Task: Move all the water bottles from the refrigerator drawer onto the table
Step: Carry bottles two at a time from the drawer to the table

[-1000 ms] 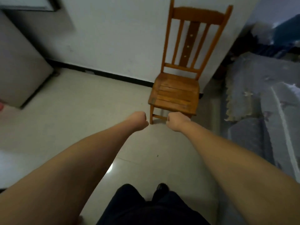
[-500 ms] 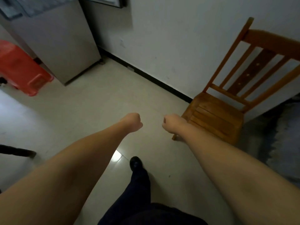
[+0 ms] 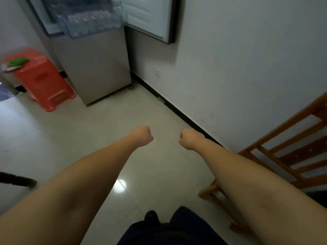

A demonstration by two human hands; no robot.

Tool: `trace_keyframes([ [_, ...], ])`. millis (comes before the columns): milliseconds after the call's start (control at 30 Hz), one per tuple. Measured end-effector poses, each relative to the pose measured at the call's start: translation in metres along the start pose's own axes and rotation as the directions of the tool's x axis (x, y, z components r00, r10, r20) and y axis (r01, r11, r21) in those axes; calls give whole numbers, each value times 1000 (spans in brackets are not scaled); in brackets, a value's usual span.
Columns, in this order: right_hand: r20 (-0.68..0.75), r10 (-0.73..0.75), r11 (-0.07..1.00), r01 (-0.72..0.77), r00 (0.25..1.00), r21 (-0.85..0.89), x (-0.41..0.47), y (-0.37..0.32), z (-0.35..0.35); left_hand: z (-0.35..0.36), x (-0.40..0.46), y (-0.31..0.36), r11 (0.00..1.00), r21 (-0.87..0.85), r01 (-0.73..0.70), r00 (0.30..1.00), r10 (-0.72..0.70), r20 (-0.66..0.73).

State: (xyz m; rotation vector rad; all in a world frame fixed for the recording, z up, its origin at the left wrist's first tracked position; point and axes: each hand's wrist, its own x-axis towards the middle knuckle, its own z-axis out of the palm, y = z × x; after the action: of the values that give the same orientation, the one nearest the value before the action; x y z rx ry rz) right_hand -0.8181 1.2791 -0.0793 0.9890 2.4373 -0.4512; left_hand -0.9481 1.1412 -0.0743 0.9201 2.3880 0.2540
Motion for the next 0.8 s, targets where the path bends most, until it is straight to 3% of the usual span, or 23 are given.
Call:
trace_keyframes([
  [267, 47, -169, 980, 173, 985, -98, 93, -83, -38, -47, 58, -61, 978, -162, 131, 990, -139, -38],
  [500, 40, -277, 952, 280, 960, -125, 217, -142, -86, -113, 164, -97, 960, -157, 232, 967, -245, -72],
  [800, -16, -355, 920, 346, 935, -182, 354, -208, -205, -216, 298, -105, 945, -244, 217, 952, -261, -161],
])
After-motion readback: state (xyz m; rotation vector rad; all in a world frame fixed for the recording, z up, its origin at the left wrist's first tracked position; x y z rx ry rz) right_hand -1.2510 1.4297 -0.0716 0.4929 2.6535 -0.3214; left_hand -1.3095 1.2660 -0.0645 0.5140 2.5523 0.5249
